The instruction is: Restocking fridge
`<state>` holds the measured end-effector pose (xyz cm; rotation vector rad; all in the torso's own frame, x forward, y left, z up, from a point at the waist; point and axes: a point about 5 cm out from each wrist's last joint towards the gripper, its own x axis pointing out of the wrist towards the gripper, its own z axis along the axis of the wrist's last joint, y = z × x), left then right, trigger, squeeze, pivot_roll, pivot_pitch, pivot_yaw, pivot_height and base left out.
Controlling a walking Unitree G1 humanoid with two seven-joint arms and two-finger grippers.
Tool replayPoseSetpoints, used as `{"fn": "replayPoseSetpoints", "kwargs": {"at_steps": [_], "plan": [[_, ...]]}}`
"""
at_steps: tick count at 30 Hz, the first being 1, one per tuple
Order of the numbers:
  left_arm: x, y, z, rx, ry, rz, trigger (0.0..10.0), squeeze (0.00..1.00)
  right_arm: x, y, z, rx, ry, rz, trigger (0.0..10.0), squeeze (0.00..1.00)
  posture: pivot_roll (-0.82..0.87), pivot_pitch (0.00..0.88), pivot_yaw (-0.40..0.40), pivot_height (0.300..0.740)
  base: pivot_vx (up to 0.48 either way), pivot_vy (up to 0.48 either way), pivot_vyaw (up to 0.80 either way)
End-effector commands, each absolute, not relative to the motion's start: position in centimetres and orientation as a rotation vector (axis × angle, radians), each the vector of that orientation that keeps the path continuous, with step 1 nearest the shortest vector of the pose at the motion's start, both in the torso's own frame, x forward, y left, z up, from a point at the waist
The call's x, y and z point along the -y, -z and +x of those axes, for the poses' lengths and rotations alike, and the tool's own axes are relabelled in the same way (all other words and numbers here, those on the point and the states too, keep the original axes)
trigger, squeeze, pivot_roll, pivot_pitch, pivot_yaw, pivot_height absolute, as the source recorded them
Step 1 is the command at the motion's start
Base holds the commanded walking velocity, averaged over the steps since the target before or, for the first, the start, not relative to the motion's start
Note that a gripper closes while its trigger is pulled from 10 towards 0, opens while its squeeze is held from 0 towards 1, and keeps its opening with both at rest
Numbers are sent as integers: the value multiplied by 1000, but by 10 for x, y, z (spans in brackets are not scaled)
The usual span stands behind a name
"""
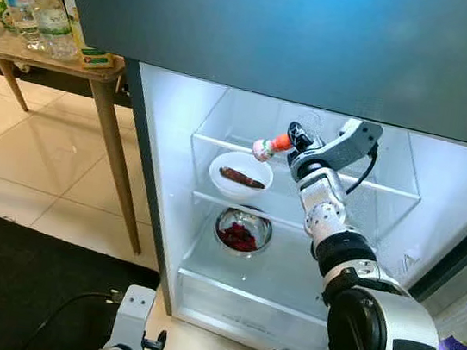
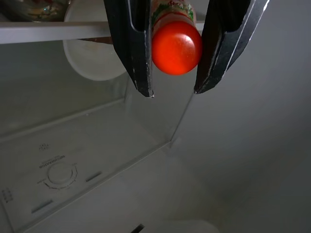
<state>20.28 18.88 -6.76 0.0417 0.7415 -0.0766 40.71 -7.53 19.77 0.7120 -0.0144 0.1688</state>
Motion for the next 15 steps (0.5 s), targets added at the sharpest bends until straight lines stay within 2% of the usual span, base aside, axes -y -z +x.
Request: {"fn": "replayPoseSetpoints", "kwargs": {"at_steps": [1, 9, 15], "plan": [[-184, 71, 198, -754, 93, 43, 10000, 0, 74, -197, 407, 10, -172, 680, 10000, 0, -65, 0, -22, 605, 0, 0, 0], [-183, 71, 198, -755, 97, 44, 10000, 0, 76, -205, 409, 64, -185, 602, 10000, 0, -65, 0, -22, 605, 0, 0, 0], [-183, 71, 199, -755, 96, 43, 10000, 0, 72, -217, 409, 136, -224, 464, 10000, 0, -66, 0, -21, 605, 0, 0, 0]]}}
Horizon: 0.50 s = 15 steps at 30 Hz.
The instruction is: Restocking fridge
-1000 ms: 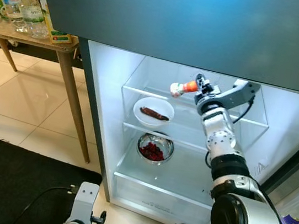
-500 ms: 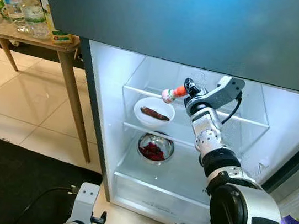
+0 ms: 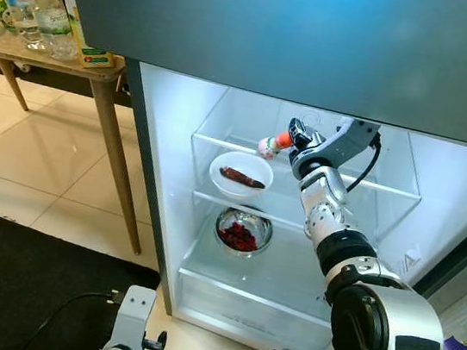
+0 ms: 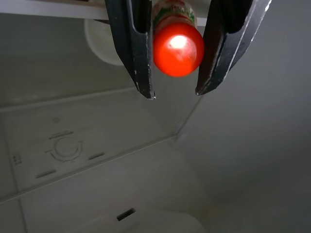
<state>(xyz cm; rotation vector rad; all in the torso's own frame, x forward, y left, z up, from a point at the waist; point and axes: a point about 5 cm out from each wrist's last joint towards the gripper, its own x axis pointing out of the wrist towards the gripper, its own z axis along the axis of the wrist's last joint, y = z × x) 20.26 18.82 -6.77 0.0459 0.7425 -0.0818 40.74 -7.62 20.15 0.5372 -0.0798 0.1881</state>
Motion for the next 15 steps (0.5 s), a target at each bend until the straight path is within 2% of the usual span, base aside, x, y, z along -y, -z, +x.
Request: {"fn": "replayPoseSetpoints", "kwargs": {"at_steps": [1, 6, 15], "plan": [[-183, 71, 198, -756, 97, 43, 10000, 0, 71, -217, 409, 142, -226, 449, 10000, 0, -66, 0, -21, 605, 0, 0, 0], [-183, 71, 198, -756, 96, 41, 10000, 0, 71, -222, 409, 168, -225, 382, 10000, 0, -67, 0, -21, 605, 0, 0, 0], [-182, 71, 198, -755, 101, 41, 10000, 0, 80, -226, 412, 177, -193, 377, 10000, 0, -67, 0, -19, 605, 0, 0, 0]]}}
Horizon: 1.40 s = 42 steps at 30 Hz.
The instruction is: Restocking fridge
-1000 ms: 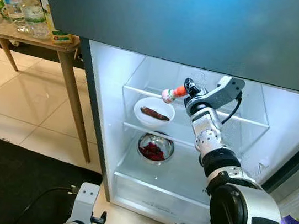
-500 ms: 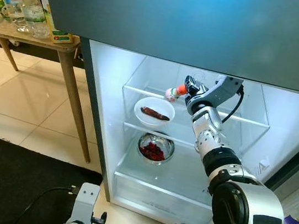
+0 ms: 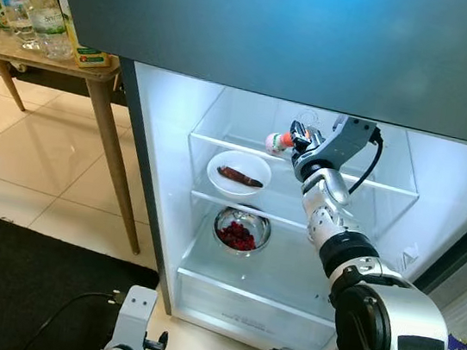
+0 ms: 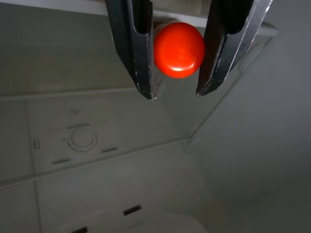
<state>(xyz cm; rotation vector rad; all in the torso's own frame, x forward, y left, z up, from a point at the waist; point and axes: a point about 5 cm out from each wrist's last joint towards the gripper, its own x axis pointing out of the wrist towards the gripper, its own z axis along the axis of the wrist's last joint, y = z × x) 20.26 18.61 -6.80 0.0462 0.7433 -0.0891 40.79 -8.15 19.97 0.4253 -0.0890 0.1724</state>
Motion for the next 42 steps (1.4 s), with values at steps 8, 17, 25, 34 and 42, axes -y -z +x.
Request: {"fn": "replayPoseSetpoints", "kwargs": {"at_steps": [8, 17, 25, 34, 42], "plan": [[-182, 70, 199, -752, 103, 42, 10000, 0, 88, -228, 413, 191, -147, 343, 10000, 0, -67, 0, -19, 605, 0, 0, 0], [-182, 70, 200, -748, 104, 44, 10000, 0, 95, -228, 415, 172, -95, 428, 10000, 0, -67, 0, -19, 605, 0, 0, 0], [-181, 70, 200, -747, 105, 43, 10000, 0, 99, -224, 418, 110, -102, 762, 10000, 0, -66, 0, -19, 605, 0, 0, 0], [-181, 70, 200, -748, 108, 44, 10000, 0, 91, -224, 417, 91, -277, 950, 10000, 0, -69, 0, -14, 605, 0, 0, 0], [-181, 70, 200, -750, 109, 43, 10000, 0, 54, -197, 401, -15, -579, 816, 10000, 0, -70, 0, -13, 605, 0, 0, 0]]}}
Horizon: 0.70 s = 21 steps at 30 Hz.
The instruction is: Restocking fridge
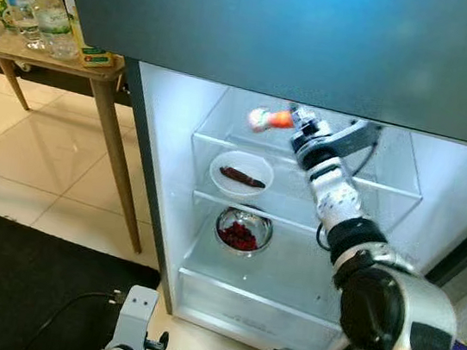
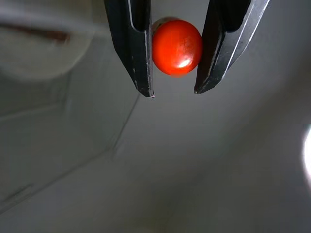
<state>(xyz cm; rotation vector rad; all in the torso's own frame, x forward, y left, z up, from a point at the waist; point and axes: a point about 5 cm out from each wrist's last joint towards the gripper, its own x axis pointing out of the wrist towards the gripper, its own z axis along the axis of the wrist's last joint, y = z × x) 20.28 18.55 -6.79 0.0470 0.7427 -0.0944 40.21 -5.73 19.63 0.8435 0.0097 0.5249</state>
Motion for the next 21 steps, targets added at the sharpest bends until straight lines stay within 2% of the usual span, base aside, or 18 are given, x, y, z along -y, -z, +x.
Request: {"fn": "replayPoseSetpoints", "kwargs": {"at_steps": [1, 4, 6, 11, 12, 17, 20, 21], "plan": [[-181, 70, 200, -750, 109, 43, 10000, 0, 54, -197, 401, -15, -579, 816, 10000, 0, -70, 0, -13, 605, 0, 0, 0], [-181, 70, 200, -750, 109, 42, 10000, 0, 46, -191, 394, -29, -692, 793, 10000, 0, -68, 0, -12, 605, 0, 0, 0], [-181, 70, 200, -751, 112, 42, 10000, 0, 40, -171, 382, -69, -815, 707, 10000, 0, -68, 0, -12, 605, 0, 0, 0], [-181, 70, 200, -750, 113, 43, 10000, 0, 41, -161, 378, -93, -829, 666, 10000, 0, -68, 0, -12, 605, 0, 0, 0], [-181, 70, 200, -749, 115, 45, 10000, 0, 40, -147, 372, -126, -848, 580, 10000, 0, -72, 0, -12, 605, 0, 0, 0], [-181, 69, 202, -741, 119, 49, 10000, 0, 42, -132, 366, -159, -844, 458, 10000, 0, -72, 0, -10, 605, 0, 0, 0], [-183, 64, 209, -708, 114, 49, 10000, 0, 54, -115, 365, -217, -725, 299, 10000, 0, -69, 0, -6, 605, 0, 0, 0], [-183, 64, 209, -708, 114, 49, 10000, 0, 54, -115, 365, -217, -725, 299, 10000, 0, -69, 0, -6, 605, 0, 0, 0]]}}
